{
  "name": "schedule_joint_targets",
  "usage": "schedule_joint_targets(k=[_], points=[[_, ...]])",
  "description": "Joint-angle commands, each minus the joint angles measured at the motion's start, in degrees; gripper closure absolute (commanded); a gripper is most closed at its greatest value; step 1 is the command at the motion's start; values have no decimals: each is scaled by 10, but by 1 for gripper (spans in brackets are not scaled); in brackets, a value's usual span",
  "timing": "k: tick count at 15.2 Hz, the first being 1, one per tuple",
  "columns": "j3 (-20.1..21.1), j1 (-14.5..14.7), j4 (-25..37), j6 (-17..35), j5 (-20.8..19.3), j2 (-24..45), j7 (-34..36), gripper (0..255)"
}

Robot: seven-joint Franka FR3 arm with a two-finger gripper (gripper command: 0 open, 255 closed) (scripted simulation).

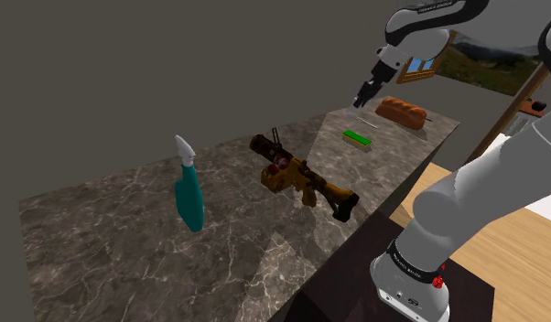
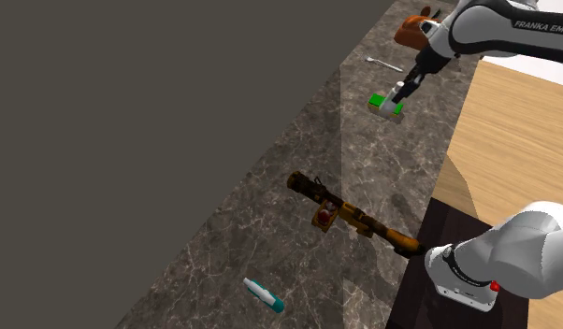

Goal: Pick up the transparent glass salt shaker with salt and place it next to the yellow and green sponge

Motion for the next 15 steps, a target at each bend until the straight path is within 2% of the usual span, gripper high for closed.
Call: schedule_joint_targets(k=[1, 6, 15], points=[[-20, -10, 8, -9, -1, 4, -29, 255], [-76, -35, 45, -37, 2, 32, -110, 255], [-82, -34, -9, 29, 15, 48, -132, 255]])
